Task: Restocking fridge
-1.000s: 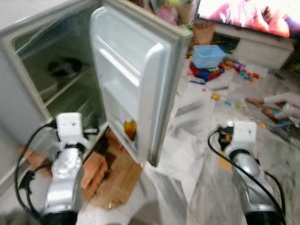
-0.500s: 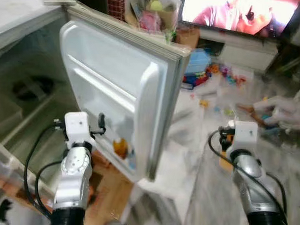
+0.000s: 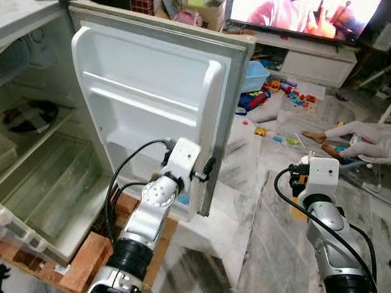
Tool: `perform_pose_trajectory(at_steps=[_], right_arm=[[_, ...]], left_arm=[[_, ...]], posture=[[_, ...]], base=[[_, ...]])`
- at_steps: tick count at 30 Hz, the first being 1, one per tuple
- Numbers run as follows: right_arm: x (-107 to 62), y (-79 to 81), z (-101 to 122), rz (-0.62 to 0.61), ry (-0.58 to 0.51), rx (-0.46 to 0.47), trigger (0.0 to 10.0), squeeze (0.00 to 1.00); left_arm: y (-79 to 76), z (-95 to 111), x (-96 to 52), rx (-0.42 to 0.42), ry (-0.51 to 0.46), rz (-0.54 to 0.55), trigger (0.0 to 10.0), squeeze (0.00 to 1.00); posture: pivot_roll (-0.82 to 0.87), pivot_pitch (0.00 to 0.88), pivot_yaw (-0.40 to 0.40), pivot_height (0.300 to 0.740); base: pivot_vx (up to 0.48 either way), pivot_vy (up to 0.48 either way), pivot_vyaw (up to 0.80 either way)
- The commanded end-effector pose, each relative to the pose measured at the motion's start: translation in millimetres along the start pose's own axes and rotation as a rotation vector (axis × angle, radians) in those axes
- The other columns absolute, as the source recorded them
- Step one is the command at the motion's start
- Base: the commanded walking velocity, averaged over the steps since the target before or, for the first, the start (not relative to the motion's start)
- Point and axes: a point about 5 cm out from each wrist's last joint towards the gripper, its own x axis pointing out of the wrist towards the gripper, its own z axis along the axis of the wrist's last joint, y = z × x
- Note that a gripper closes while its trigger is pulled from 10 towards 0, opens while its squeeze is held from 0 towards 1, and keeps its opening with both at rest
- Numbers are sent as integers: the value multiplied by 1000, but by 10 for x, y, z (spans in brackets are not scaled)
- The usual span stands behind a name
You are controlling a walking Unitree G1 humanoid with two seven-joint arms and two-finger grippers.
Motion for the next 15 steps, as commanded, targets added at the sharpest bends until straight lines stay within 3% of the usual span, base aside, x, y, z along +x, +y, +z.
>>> perform_pose_trajectory(at_steps=[1, 3, 4, 6, 12, 15], right_arm=[[10, -40, 54, -21, -25, 2, 10000, 0], [3, -35, 56, -21, -26, 6, 10000, 0], [4, -14, 76, -12, -34, 8, 10000, 0], [5, -8, 83, -8, -37, 9, 10000, 0], [68, 34, 177, 6, -57, 16, 10000, 0], [119, 68, 237, 15, -73, 23, 10000, 0]], left_arm=[[72, -30, -57, -4, 6, 36, 10000, 0], [193, -91, -180, -13, 7, 99, 10000, 0], [332, -168, -342, -23, 10, 176, 10000, 0], [359, -187, -377, -27, 14, 194, 10000, 0], [546, -327, -694, -45, 46, 320, 10000, 0], [614, -367, -775, -54, 66, 367, 10000, 0]], posture=[[62, 0, -65, 740], [65, 0, -63, 740], [70, 0, -64, 740], [72, 0, -64, 740], [92, 0, -77, 740], [99, 0, -83, 740]], base=[[0, 0, 0], [0, 0, 0], [0, -319, 0], [0, -319, 0], [0, -467, 0], [0, -464, 0]])
